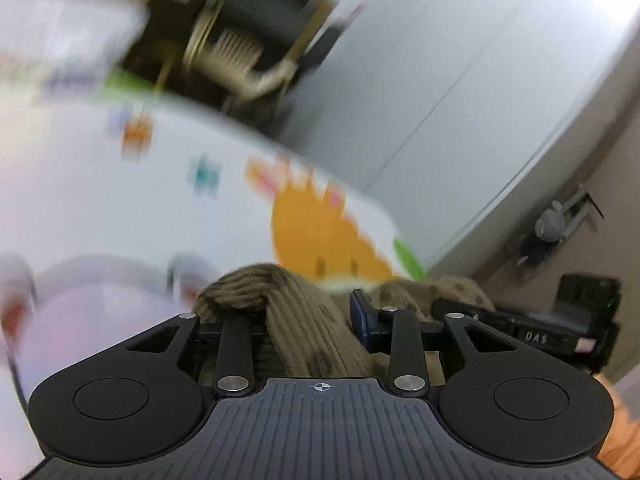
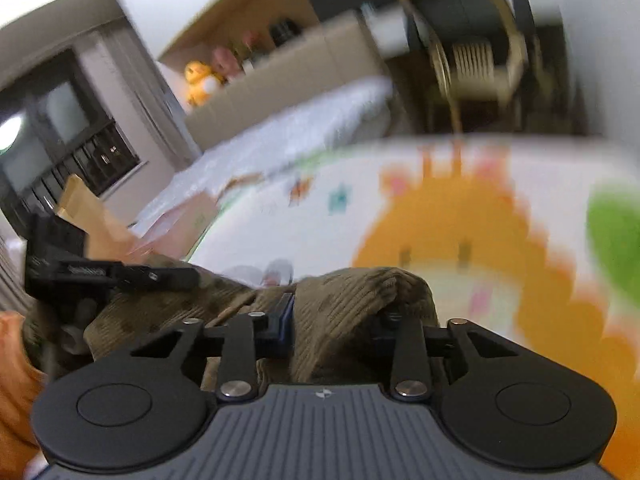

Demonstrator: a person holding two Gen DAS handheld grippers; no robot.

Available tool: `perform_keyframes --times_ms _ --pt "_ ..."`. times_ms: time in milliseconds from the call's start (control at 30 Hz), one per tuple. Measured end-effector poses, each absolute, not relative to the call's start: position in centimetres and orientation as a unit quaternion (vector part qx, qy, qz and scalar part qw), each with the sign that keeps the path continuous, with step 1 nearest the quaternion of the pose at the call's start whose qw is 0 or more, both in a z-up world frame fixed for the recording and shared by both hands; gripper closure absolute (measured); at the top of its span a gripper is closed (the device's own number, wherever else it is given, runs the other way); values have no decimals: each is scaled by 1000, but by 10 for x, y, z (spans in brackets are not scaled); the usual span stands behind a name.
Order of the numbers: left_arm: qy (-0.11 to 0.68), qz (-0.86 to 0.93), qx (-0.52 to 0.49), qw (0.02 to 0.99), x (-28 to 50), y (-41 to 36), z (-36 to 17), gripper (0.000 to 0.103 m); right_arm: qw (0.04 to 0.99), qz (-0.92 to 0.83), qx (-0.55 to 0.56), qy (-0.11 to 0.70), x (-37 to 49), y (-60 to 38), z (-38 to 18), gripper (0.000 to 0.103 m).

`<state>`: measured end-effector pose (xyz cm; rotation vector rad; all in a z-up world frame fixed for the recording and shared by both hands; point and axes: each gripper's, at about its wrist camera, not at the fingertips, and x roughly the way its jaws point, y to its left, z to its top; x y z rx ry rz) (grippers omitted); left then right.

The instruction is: Fold clothes

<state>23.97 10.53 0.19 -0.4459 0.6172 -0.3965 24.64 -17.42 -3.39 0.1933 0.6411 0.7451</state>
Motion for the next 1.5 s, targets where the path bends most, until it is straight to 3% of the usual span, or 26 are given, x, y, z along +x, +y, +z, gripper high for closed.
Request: perform_keyframes --times_ms 133,233,333,367,433,500,600,633,667,700,733,933,1133,1233,1333,1433,1500 --pt "277 -191 -214 917 247 110 13 70 890 346 85 285 264 -173 -15 75" --pt "314 -173 -227 905 251 116 -12 63 890 326 73 310 276 -171 -29 73" --pt "345 -165 -250 890 247 122 -39 57 886 304 65 343 280 -171 -59 63" --pt "354 -163 -258 884 245 124 -48 50 886 297 62 351 280 -172 -68 54" --pt "363 -167 -262 879 239 124 -56 46 881 296 65 364 276 -176 -82 40" --pt "368 -175 -261 875 232 121 -60 42 870 308 74 377 271 -180 -93 38" --pt "375 -185 -256 871 222 116 -65 43 860 326 73 385 258 -181 -102 38" --pt "376 -182 -248 874 219 112 -65 53 862 327 64 381 253 -179 -102 44" --pt "375 -179 -239 878 217 107 -63 62 866 326 52 375 247 -177 -100 63" --pt "371 -179 -231 881 214 103 -59 79 869 325 47 370 243 -176 -95 74" --pt "359 -185 -227 886 210 101 -49 84 872 323 46 364 240 -176 -87 85" --pt "285 -205 -203 914 175 102 6 83 881 358 85 298 224 -201 -28 89" --pt "344 -187 -219 894 157 99 -35 82 867 341 86 352 220 -217 -57 88" --pt "393 -180 -225 873 152 98 -68 75 866 328 84 369 217 -222 -75 87" --pt "396 -184 -242 867 153 105 -77 63 864 314 82 386 214 -227 -92 79" --pt "361 -194 -271 871 160 117 -68 39 867 305 61 390 212 -226 -100 74" --pt "343 -195 -300 869 172 127 -66 30 870 304 46 385 212 -222 -100 71"
